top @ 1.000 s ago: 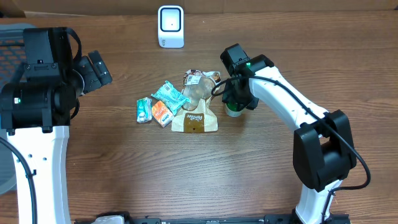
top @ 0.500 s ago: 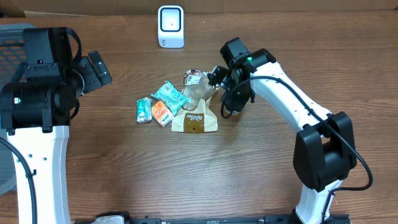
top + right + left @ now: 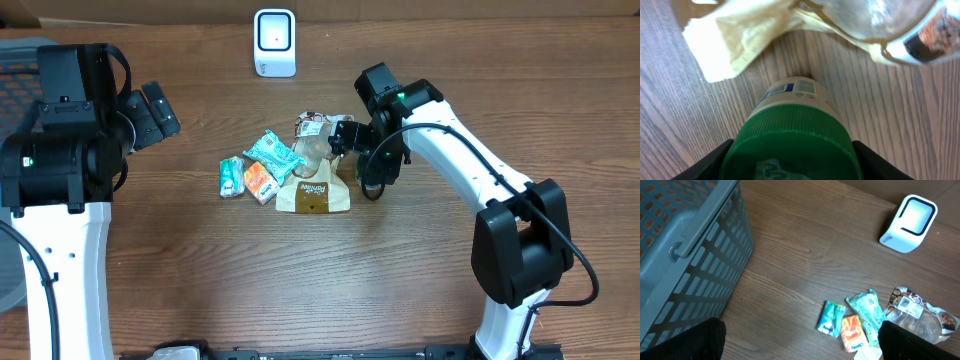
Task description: Scan the item barcode
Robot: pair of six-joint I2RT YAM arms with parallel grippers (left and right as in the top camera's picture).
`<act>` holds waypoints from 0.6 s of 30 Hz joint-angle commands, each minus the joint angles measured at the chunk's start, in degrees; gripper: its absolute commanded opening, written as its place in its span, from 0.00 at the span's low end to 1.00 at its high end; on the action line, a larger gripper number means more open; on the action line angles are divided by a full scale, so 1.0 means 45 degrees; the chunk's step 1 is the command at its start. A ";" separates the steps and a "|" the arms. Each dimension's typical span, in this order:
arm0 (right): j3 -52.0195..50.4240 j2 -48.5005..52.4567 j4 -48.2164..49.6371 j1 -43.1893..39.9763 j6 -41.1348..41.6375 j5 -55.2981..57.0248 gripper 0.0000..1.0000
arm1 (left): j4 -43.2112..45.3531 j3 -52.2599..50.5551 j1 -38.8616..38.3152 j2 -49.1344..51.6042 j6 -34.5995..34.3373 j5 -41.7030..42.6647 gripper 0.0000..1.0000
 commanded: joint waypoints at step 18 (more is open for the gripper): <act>0.0777 -0.0398 0.0733 -0.0083 1.4294 -0.0491 1.00 | 0.0044 0.0102 0.0058 -0.0185 0.0282 -0.0136 0.99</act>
